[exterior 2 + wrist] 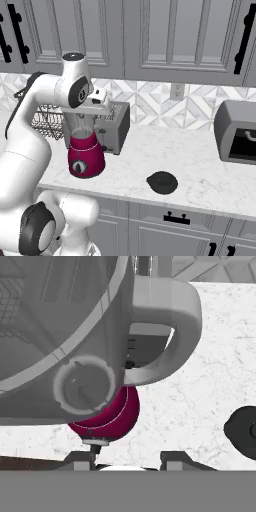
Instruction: Close the lid blender by securely placing the lid on top.
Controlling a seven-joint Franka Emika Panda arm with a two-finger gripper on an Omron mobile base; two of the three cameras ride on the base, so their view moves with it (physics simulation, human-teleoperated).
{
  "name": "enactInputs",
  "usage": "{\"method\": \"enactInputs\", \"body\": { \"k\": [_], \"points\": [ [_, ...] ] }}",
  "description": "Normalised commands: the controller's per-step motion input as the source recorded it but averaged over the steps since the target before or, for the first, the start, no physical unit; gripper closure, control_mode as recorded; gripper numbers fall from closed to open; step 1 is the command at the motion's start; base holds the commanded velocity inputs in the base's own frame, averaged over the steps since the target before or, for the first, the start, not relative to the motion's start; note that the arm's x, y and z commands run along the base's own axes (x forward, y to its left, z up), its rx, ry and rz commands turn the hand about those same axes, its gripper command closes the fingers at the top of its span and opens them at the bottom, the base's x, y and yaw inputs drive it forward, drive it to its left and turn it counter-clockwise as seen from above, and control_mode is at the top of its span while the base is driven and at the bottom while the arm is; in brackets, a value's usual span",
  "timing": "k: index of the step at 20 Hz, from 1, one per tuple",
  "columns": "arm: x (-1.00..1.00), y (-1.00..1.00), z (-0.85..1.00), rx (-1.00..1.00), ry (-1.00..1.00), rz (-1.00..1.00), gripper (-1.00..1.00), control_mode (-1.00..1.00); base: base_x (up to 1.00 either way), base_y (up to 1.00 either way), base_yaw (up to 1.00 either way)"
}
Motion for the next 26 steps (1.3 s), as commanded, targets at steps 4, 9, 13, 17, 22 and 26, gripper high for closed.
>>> {"method": "enactInputs", "body": {
  "k": [4, 9, 13, 17, 22, 26],
  "points": [
    [-0.14, -0.12, -0.09, 0.00, 0.00, -0.10, -1.00, -1.00, 0.00, 0.00, 0.00],
    [-0.52, -0.61, -0.30, 0.00, 0.00, -0.30, -1.00, -1.00, 0.00, 0.00, 0.00],
    [-0.54, -0.82, -0.31, 0.02, 0.00, -0.31, -1.00, -1.00, 0.00, 0.00, 0.00],
    [-0.41, -0.87, -0.23, 0.06, -0.02, -0.23, -1.00, -1.00, 0.00, 0.00, 0.00],
    [-0.11, -0.73, -0.13, 0.06, -0.01, -0.18, -1.00, -1.00, 0.00, 0.00, 0.00],
    [0.00, -0.80, -0.14, 0.07, 0.00, -0.19, -1.00, -1.00, 0.00, 0.00, 0.00]
  ]
}}
